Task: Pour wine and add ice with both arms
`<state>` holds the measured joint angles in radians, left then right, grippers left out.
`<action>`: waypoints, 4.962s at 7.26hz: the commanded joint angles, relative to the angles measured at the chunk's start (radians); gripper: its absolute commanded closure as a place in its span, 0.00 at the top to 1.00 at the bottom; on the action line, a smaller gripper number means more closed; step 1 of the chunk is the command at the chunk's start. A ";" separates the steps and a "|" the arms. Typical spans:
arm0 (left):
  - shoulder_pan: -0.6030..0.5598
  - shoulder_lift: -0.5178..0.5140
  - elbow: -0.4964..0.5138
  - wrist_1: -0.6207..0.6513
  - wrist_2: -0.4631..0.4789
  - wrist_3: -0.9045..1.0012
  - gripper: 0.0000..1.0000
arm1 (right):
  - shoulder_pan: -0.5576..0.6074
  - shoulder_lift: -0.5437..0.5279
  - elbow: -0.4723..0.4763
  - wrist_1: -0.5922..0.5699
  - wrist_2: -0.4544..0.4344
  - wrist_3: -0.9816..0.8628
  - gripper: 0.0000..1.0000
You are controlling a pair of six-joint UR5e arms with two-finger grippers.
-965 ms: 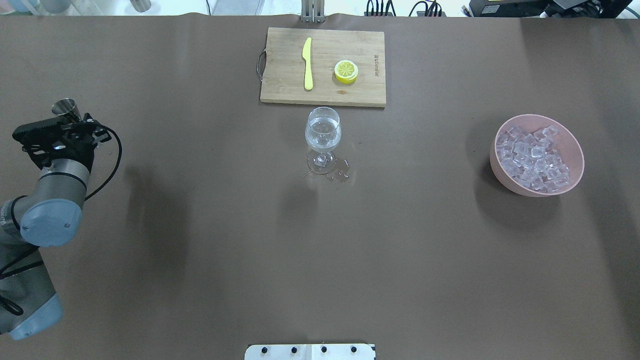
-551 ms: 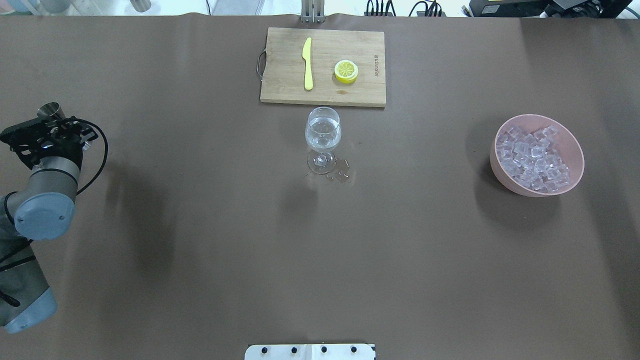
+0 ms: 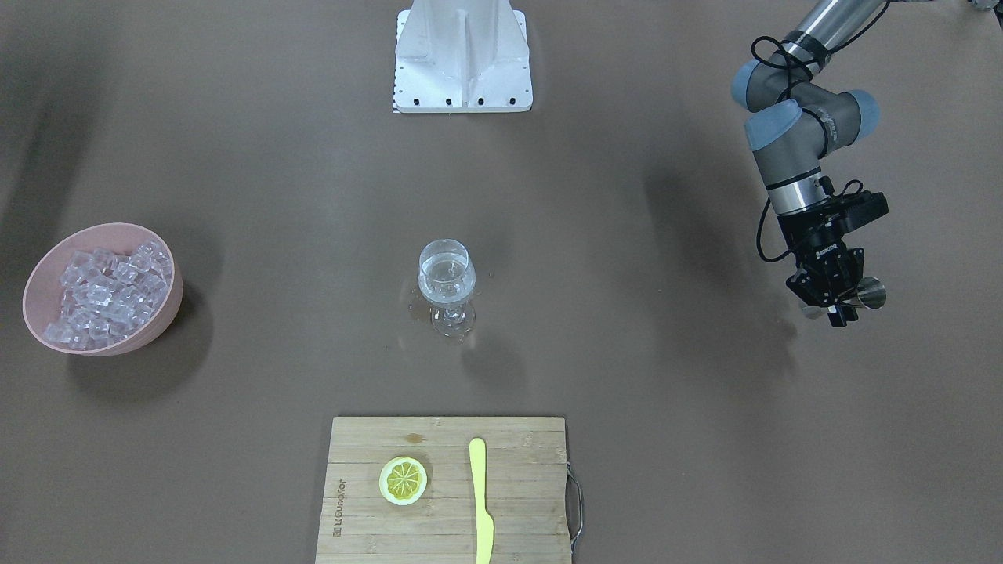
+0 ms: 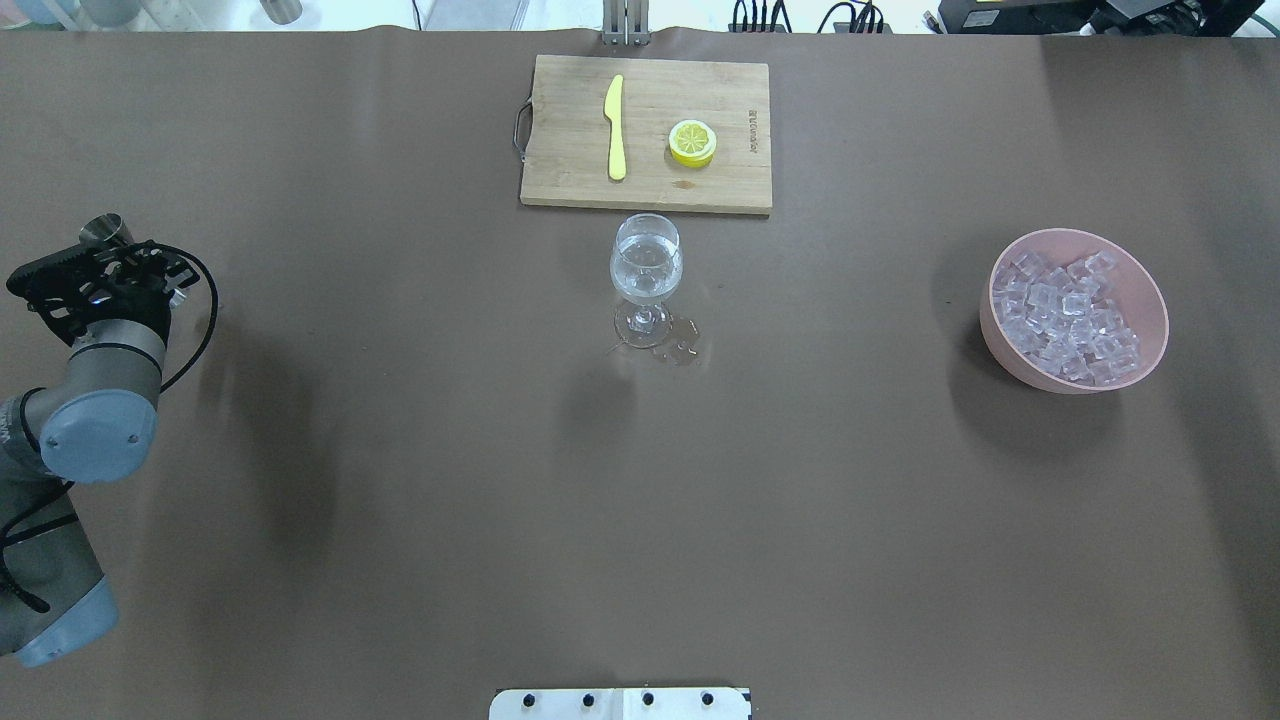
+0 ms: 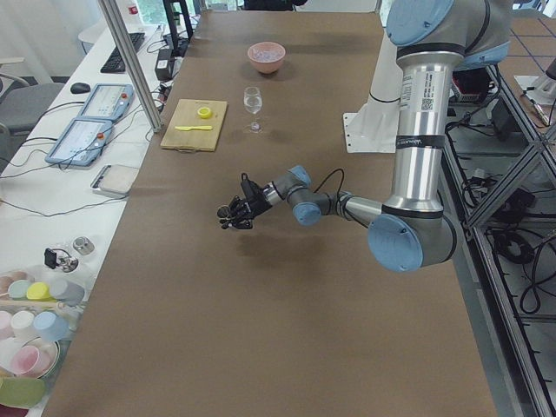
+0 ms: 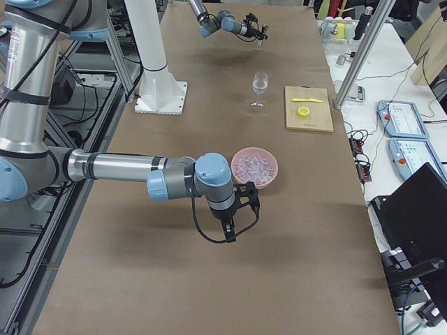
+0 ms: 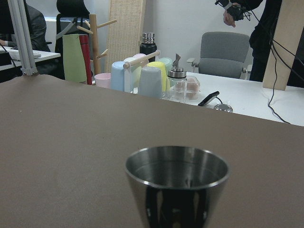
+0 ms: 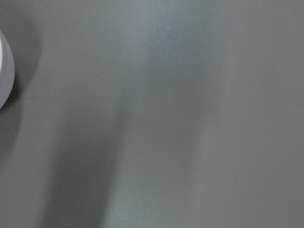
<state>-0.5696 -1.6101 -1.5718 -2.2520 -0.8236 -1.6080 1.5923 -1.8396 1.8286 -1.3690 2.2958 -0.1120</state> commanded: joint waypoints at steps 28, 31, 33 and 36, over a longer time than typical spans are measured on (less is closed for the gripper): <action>-1.026 0.124 -0.170 0.826 -1.341 2.079 0.98 | -0.014 0.006 0.081 0.136 0.185 0.317 1.00; -1.070 0.170 -0.163 0.759 -1.505 2.064 0.98 | -0.194 0.049 0.151 0.137 0.032 0.594 1.00; -1.070 0.171 -0.168 0.758 -1.505 2.067 0.98 | -0.352 0.098 0.166 0.133 -0.137 0.756 1.00; -1.070 0.167 -0.169 0.758 -1.505 2.068 0.98 | -0.594 0.218 0.132 0.123 -0.347 1.015 0.99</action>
<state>-1.6398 -1.4423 -1.7404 -1.4940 -2.3285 0.4590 1.1007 -1.6730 1.9820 -1.2437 2.0392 0.7967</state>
